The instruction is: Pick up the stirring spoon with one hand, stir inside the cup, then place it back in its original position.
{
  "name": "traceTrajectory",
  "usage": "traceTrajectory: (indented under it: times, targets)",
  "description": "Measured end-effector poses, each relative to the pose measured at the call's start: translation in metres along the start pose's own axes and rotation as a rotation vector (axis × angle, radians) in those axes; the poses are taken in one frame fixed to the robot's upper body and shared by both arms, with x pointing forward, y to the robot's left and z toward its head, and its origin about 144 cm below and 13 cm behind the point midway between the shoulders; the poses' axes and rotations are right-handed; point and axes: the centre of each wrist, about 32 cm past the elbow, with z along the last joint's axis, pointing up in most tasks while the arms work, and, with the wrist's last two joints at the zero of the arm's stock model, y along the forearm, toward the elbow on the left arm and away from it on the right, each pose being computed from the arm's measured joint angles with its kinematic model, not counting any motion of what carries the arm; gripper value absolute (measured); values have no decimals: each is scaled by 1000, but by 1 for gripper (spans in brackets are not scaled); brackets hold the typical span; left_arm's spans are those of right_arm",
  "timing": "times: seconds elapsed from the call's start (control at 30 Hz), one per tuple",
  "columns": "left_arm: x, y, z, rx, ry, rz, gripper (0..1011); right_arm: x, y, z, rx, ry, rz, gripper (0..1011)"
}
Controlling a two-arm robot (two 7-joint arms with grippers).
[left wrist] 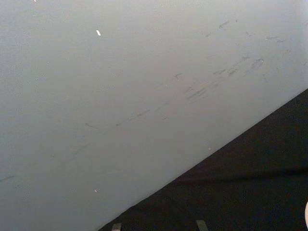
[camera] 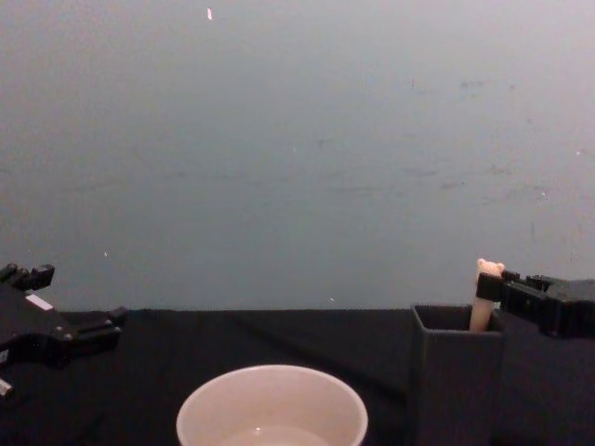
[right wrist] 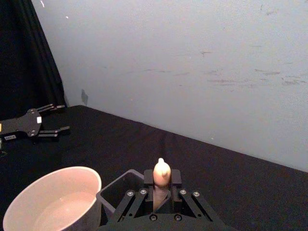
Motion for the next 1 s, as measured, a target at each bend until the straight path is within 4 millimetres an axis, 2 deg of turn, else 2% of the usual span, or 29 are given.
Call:
traceTrajectory:
  times: [0.47,1.0]
  targets:
    - [0,0,0,0,0,0,1001,0,0,1,7,4,11,203]
    - [0,0,0,0,0,0,1001,0,-4,27,94,82,36,204]
